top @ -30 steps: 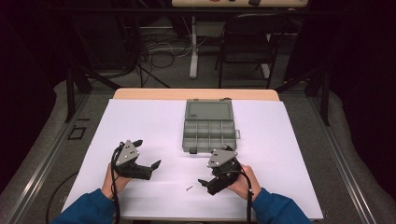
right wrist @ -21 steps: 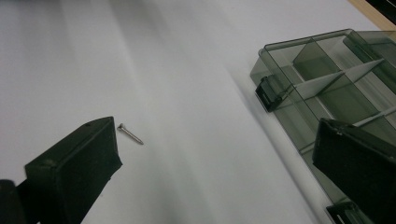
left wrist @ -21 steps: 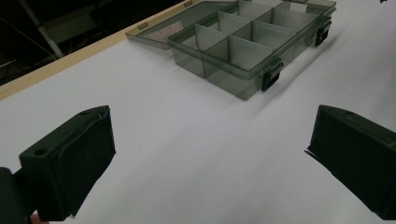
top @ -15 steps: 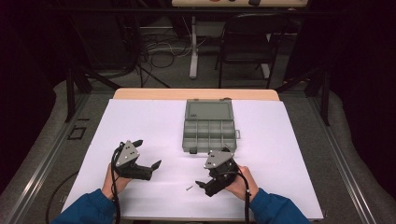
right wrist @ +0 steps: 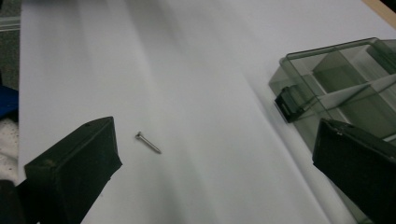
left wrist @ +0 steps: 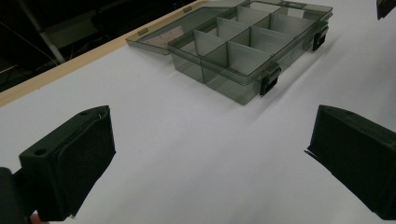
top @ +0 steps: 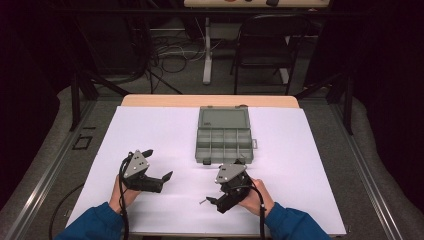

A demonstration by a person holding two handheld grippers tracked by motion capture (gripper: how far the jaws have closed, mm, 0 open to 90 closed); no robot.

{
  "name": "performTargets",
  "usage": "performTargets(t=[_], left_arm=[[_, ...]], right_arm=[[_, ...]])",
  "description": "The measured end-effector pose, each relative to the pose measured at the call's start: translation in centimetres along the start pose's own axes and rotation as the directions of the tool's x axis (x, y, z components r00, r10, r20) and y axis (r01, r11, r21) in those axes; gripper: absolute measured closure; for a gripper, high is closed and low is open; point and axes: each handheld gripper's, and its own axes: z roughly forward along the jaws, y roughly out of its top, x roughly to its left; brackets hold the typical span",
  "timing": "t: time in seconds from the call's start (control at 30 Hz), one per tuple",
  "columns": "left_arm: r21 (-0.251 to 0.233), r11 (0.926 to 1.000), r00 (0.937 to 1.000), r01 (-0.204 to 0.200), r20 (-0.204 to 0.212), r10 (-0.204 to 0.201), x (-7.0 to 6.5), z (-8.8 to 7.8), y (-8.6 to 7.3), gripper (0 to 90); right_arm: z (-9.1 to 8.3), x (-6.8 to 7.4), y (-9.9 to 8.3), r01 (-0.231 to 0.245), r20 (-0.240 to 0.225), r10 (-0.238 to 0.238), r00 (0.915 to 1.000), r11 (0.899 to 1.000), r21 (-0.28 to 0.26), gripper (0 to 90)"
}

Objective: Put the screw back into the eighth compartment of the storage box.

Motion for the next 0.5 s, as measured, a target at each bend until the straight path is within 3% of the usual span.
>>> performTargets(t=[0.33,0.47,0.5], left_arm=[[-0.006,1.0000,1.0000,-0.002,0.002,0.003,-0.1,-0.1,0.1,0.0],[-0.001,1.0000,1.0000,0.000,0.004,0.000,-0.1,-0.1,0.1,0.0],[0.000,1.0000,1.0000,0.000,0.006,0.000,-0.1,-0.1,0.1,0.0]], right_arm=[[2.3,0.9,-0.1,0.033,-0.091,-0.027,0.9955,0.997,0.066,0.0],[3.1,1.4,-0.1,0.059,-0.113,-0.050,0.9923,0.995,0.078,8.3],[3.3,1.5,-0.1,0.060,-0.125,-0.049,0.9909,0.995,0.085,14.5]])
